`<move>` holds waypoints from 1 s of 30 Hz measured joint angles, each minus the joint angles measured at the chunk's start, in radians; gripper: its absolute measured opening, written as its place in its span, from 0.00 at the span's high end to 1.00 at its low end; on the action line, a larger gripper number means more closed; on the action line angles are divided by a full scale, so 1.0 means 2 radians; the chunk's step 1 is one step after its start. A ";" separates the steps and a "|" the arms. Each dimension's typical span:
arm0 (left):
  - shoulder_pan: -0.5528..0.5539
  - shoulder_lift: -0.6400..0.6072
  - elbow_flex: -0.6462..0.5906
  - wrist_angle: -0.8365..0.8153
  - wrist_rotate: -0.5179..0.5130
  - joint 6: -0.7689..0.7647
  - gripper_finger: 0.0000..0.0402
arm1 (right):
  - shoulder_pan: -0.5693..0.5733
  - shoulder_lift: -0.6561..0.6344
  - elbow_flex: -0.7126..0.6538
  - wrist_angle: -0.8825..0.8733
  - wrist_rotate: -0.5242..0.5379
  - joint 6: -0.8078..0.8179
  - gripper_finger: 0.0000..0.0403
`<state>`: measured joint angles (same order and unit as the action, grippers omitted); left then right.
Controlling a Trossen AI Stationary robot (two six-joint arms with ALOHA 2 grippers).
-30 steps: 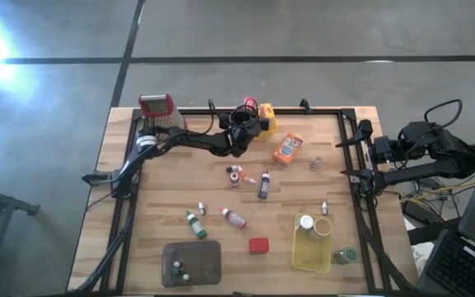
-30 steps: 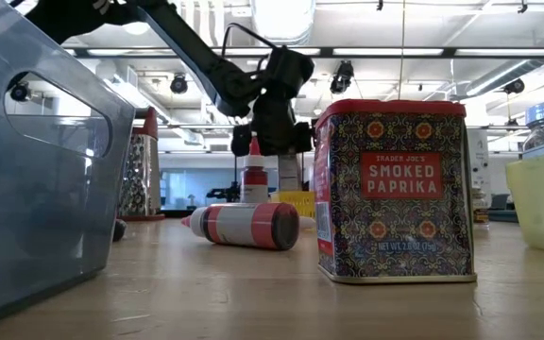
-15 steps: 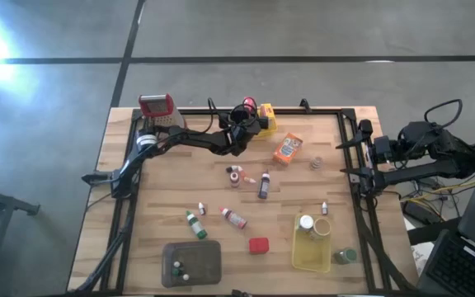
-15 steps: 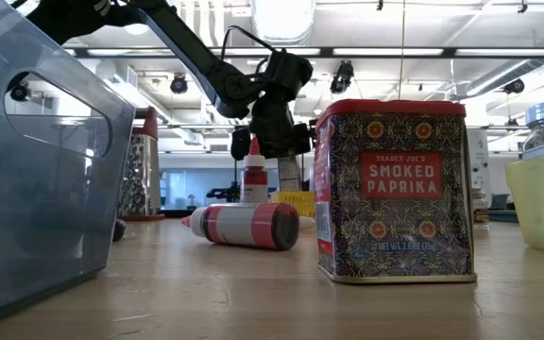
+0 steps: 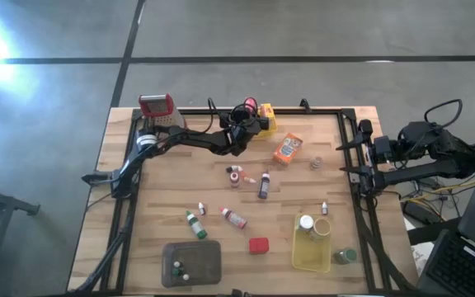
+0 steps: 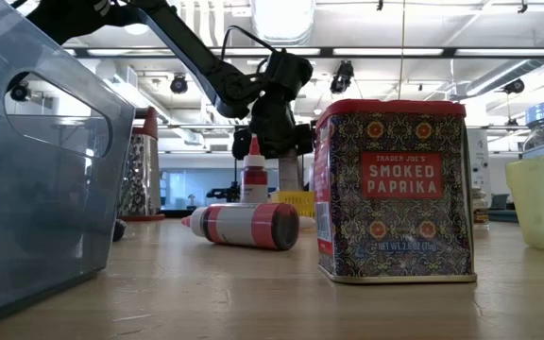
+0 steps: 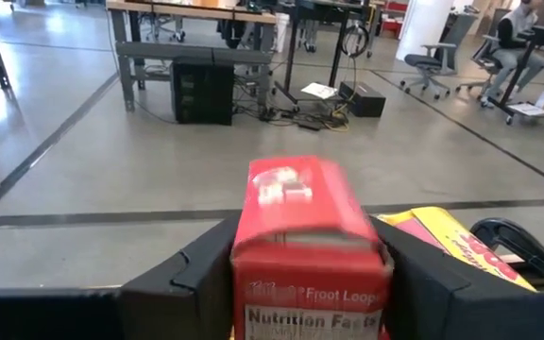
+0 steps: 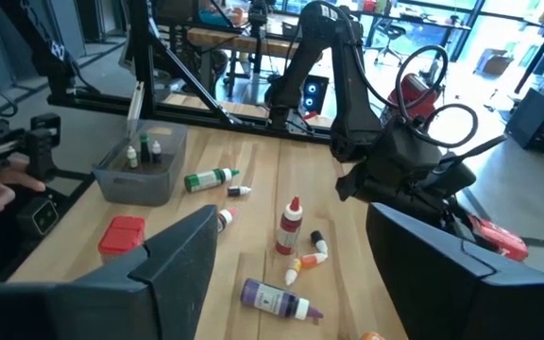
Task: Pick & Place Kitchen Items
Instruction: Put the red cereal box into the top yellow bin, then put the red seasoning can into the bottom yellow bin
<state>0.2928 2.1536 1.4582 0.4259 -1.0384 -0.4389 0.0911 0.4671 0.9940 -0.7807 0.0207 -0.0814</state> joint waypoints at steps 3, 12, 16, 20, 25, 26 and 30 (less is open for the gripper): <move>0.000 0.000 0.000 0.000 0.003 0.000 0.43 | 0.000 0.000 0.000 0.000 0.000 -0.002 0.37; 0.000 -0.004 0.000 0.000 0.006 0.022 0.42 | 0.000 0.000 0.000 0.000 0.000 -0.002 0.43; -0.001 -0.024 0.000 0.013 0.007 0.060 0.42 | 0.000 0.000 0.000 0.000 0.000 -0.002 0.45; -0.003 -0.048 0.001 0.013 0.021 0.102 0.42 | 0.000 0.000 0.000 0.000 0.000 0.000 0.46; -0.014 -0.085 0.001 0.011 0.049 0.180 0.42 | 0.000 0.000 0.000 0.000 0.000 -0.002 0.43; -0.017 -0.091 0.001 0.005 0.052 0.194 0.42 | 0.000 0.000 0.000 0.000 0.000 -0.002 0.42; -0.035 -0.124 0.001 -0.041 0.054 0.243 0.42 | 0.000 0.000 0.000 0.000 0.000 -0.001 0.39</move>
<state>0.2229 1.9053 1.4605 0.3440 -0.9295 0.0476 0.0914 0.4671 0.9941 -0.7807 0.0206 -0.0835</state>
